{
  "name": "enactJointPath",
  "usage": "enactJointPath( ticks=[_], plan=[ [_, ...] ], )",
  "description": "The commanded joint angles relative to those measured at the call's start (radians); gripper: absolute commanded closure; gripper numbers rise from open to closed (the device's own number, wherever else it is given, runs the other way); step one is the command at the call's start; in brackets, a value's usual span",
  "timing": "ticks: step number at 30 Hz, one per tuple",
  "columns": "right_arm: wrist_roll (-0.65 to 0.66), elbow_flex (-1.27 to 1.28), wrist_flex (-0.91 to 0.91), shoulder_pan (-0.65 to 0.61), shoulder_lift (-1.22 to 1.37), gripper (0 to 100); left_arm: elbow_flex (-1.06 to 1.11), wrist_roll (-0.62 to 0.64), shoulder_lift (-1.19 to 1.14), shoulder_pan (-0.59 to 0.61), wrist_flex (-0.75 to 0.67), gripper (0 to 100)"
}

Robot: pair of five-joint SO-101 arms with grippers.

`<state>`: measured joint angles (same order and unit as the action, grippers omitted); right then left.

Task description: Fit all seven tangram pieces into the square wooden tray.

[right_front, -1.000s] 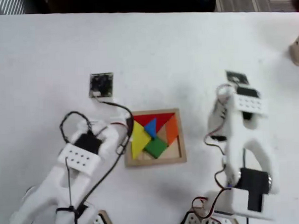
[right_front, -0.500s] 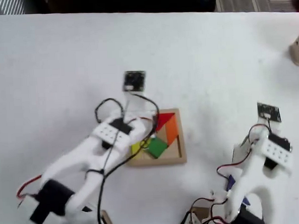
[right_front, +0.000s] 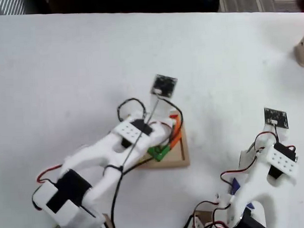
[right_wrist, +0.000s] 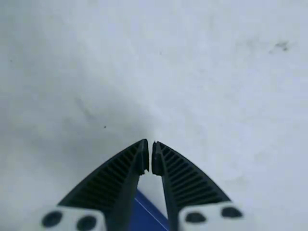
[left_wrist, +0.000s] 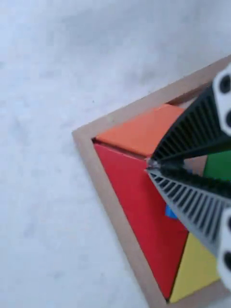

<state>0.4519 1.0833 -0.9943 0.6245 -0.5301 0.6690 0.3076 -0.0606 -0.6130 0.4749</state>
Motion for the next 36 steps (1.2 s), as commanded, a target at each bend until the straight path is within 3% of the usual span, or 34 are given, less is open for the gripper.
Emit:
enactJointPath(
  ticks=[1, 18, 27, 36],
  plan=[
    [0.009, -0.005, 0.015, 0.002, -0.030, 98.1, -0.044, -0.017, 0.004, -0.031, 0.037, 98],
    [0.009, -0.003, 0.015, 0.002, -0.030, 98.1, -0.127, -0.021, 0.005, 0.117, 0.034, 98],
    [0.009, -0.003, 0.015, 0.002, -0.030, 98.1, -0.057, -0.384, -0.002, 0.088, 0.046, 98],
    [0.009, -0.003, 0.019, 0.002, -0.030, 98.1, -0.040, -0.416, -0.002, 0.068, 0.069, 98]
  ],
)
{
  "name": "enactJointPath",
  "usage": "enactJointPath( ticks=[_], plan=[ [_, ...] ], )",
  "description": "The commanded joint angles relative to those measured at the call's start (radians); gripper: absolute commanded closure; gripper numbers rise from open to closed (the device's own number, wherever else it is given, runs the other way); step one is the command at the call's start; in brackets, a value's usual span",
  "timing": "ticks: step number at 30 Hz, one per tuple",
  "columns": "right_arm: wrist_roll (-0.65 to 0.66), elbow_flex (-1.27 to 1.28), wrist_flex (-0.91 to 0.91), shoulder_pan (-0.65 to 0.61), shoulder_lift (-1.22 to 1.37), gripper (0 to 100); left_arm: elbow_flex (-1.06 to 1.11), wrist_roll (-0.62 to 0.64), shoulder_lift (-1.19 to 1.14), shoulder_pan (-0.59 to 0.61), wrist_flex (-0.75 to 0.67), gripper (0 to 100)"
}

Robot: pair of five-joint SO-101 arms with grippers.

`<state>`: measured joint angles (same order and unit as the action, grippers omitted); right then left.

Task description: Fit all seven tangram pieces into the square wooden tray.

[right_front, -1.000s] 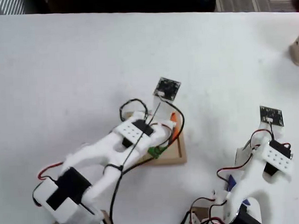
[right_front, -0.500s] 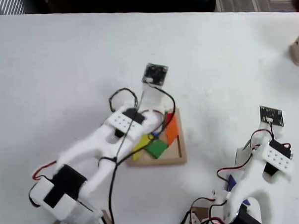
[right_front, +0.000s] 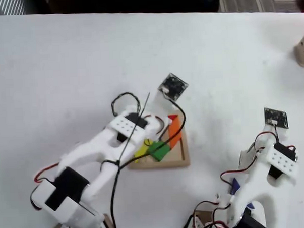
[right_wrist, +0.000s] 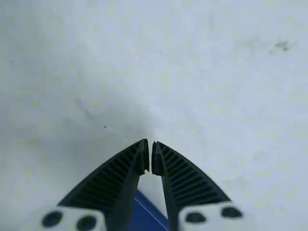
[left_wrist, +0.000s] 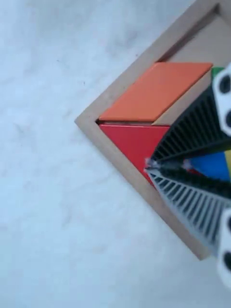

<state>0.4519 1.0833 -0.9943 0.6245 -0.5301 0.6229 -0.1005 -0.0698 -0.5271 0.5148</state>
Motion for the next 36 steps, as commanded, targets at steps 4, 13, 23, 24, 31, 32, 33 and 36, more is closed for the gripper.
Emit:
enactJointPath(
  ticks=[4, 13, 23, 24, 31, 32, 33, 36],
  plan=[
    [0.009, 0.011, 0.047, 0.002, -0.030, 98.1, 0.008, -0.008, 0.012, -0.018, 0.104, 98],
    [0.009, 0.012, 0.048, 0.002, -0.030, 98.1, 0.008, 0.000, 0.015, -0.015, 0.187, 98],
    [0.009, 0.012, 0.048, 0.002, -0.030, 98.1, 0.005, 0.002, 0.018, -0.010, 0.232, 98],
    [0.009, 0.012, 0.048, 0.002, -0.030, 98.1, 0.006, 0.002, 0.019, -0.010, 0.238, 98],
    [0.009, 0.012, 0.048, 0.002, -0.030, 98.1, 0.109, 0.049, 0.194, -0.010, 0.262, 98],
    [0.009, 0.012, 0.048, 0.002, -0.030, 98.1, 0.132, 0.051, 0.223, -0.010, 0.262, 98],
    [0.009, 0.012, 0.048, 0.002, -0.030, 98.1, 0.158, 0.054, 0.249, -0.010, 0.262, 98],
    [0.009, 0.012, 0.048, -0.005, -0.030, 98.1, 0.232, 0.055, 0.297, -0.012, 0.235, 98]
  ],
)
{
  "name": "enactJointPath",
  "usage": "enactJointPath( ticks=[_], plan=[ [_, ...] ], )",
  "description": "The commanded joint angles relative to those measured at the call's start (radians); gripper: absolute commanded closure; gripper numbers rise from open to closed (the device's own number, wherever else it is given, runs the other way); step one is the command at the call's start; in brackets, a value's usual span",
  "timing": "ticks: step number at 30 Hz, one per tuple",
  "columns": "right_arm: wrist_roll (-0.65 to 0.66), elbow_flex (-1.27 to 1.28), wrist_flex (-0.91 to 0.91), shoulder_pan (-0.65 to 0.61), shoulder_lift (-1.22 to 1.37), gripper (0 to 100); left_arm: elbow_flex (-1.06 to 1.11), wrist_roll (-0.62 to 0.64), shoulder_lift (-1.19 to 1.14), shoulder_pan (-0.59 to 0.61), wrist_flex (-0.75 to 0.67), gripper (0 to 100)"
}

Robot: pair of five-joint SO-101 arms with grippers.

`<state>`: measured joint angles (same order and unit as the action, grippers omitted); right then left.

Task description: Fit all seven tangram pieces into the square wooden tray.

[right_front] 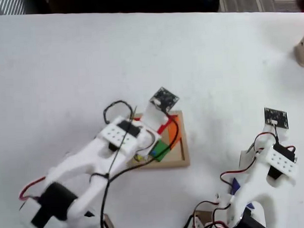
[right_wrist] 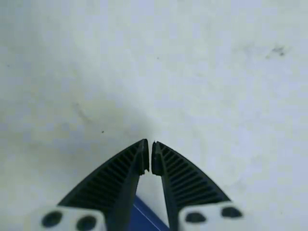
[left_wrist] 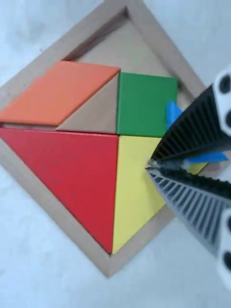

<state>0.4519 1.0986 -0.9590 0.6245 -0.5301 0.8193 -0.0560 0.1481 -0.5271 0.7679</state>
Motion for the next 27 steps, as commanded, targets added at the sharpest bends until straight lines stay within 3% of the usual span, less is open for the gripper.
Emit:
enactJointPath(
  ticks=[1, 13, 18, 24, 27],
  plan=[
    [0.009, -0.003, 0.013, -0.013, -0.030, 98.1, 0.057, 0.011, 0.088, -0.010, -0.035, 98],
    [0.009, -0.002, 0.013, -0.012, -0.030, 98.1, 0.097, 0.012, 0.131, -0.008, -0.058, 98],
    [0.009, -0.002, 0.013, -0.013, -0.030, 98.1, 0.103, 0.012, 0.209, 0.050, -0.052, 98],
    [0.009, -0.002, 0.013, -0.016, -0.030, 98.1, 0.109, 0.005, 0.292, 0.099, 0.072, 98],
    [0.009, -0.002, 0.013, -0.016, -0.030, 98.1, 0.180, 0.003, 0.317, 0.084, 0.063, 98]
  ],
)
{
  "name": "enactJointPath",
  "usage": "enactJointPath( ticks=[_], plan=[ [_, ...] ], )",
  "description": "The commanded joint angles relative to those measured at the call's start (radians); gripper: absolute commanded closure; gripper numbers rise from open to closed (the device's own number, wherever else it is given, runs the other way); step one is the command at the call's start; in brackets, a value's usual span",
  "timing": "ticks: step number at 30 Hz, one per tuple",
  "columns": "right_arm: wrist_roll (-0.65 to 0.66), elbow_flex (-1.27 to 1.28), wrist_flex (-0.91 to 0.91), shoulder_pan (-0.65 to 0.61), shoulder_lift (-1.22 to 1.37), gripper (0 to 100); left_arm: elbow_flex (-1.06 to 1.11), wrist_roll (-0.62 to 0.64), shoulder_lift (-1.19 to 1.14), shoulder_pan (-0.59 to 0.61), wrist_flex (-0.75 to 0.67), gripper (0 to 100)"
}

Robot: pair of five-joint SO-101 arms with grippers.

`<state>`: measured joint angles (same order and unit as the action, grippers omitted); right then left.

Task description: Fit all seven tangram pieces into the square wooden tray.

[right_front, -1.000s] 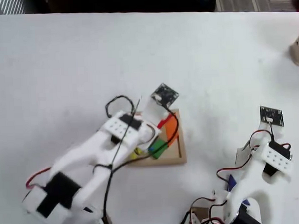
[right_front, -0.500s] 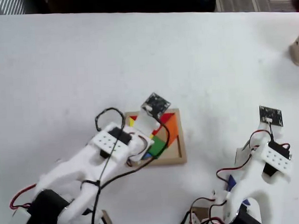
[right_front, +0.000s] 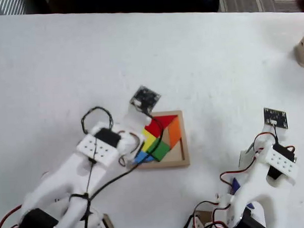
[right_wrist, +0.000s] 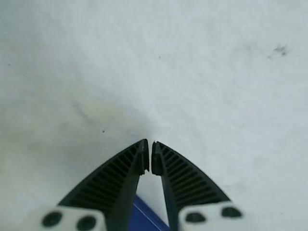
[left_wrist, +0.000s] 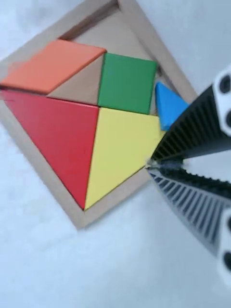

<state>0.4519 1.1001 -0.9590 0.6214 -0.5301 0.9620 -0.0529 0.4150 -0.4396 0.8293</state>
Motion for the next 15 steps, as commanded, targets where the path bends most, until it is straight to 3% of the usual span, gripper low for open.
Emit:
enactJointPath(
  ticks=[1, 6, 15],
  plan=[
    [0.009, -0.003, 0.013, -0.013, -0.030, 98.1, 0.063, 0.000, 0.058, -0.015, -0.017, 98],
    [0.009, -0.003, 0.013, -0.013, -0.030, 98.1, 0.163, 0.008, 0.073, -0.067, -0.064, 98],
    [0.009, -0.003, 0.013, -0.013, -0.030, 98.1, 0.147, 0.009, 0.067, -0.090, -0.126, 98]
  ],
)
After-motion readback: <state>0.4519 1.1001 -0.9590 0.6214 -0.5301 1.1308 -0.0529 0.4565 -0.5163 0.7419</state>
